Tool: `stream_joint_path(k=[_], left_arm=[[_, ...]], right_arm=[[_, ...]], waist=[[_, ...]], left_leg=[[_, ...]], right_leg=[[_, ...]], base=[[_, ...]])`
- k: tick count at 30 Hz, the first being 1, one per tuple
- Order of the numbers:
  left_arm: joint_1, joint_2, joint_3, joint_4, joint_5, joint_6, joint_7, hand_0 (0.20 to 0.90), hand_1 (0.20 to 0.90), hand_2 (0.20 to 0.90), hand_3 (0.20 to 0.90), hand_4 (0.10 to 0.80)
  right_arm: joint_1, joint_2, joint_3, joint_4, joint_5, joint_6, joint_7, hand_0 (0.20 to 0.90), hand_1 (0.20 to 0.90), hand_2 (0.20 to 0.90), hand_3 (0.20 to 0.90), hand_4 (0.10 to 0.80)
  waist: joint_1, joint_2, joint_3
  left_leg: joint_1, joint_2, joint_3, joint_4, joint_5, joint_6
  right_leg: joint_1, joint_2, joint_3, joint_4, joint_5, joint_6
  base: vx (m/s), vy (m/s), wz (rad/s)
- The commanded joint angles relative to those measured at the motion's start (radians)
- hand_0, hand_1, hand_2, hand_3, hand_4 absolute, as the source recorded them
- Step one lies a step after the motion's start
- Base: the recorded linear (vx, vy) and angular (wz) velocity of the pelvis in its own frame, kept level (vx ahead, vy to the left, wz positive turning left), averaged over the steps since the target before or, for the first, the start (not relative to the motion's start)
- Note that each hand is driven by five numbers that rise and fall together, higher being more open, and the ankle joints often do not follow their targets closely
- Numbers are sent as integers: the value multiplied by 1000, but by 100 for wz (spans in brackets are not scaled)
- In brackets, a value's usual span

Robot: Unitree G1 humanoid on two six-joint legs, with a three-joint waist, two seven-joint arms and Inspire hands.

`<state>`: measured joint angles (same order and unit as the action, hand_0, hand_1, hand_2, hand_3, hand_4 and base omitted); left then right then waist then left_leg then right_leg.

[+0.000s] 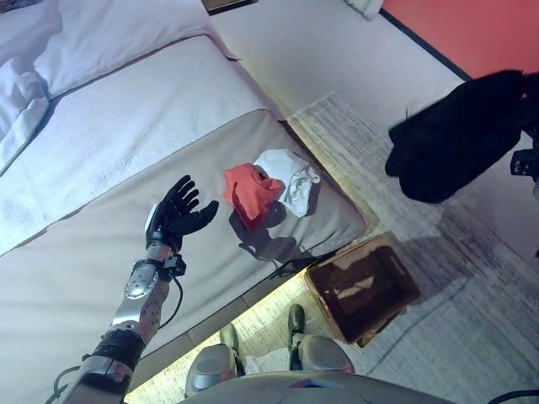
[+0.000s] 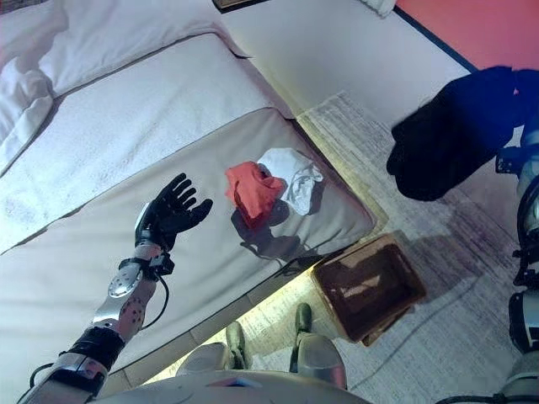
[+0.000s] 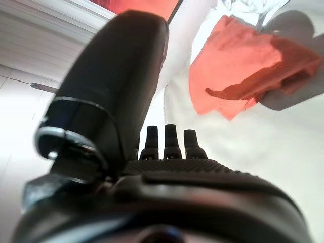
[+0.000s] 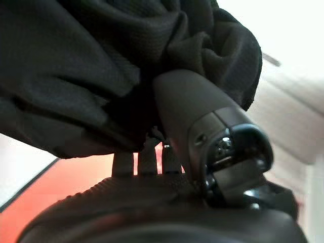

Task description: Pick up the clothes from the bed and place them into the basket

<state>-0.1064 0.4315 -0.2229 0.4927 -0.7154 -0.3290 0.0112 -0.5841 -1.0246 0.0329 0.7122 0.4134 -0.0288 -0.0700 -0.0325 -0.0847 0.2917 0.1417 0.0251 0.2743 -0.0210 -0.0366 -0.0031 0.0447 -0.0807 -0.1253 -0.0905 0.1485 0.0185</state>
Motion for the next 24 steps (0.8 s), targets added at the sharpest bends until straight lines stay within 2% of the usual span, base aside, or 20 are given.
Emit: stream_joint_path(k=[1,6,12,18,24], left_arm=[[31,-18,-36,-15,32,-89,-39,900,900,900,900,800],[8,-45,-29,-9,64,-62,-35,900,900,900,900,800],[-6,-47,-32,-29,74,-44,-20,900,900,900,900,800],[7,-51,-28,-43,64,-33,-23,900,900,900,900,800],[-34,-59,-61,-50,45,-54,-28,900,900,900,900,800]], right_arm=[[13,-67,-60,-97,36,-95,-9,300,300,300,200,100],[143,61,-80,-138,-5,-27,-15,300,300,300,200,100],[154,126,-44,-96,-22,49,-16,300,300,300,200,100],[204,228,-27,-46,-61,60,-52,300,300,300,200,100],[162,255,3,72,-70,25,-77,300,300,300,200,100]], waist=[[-2,-3,-189],[-30,4,-182],[-45,23,-164],[-57,58,-141],[-62,103,-93]], left_leg=[[-17,53,-63,-53,-23,-15],[-2,59,-34,-56,-26,-22],[-4,66,-19,-55,-21,-33],[-12,71,-16,-55,-16,-40],[-46,71,-16,-50,-11,-48]], right_leg=[[-11,-28,-4,67,-92,106],[0,-17,21,49,-98,94],[-6,-13,34,41,-101,86],[-20,-12,38,49,-109,81],[-57,-21,28,57,-109,82]], base=[[19,-74,-22],[17,-79,-22],[11,-65,-12],[6,-80,-3],[-114,-35,3]])
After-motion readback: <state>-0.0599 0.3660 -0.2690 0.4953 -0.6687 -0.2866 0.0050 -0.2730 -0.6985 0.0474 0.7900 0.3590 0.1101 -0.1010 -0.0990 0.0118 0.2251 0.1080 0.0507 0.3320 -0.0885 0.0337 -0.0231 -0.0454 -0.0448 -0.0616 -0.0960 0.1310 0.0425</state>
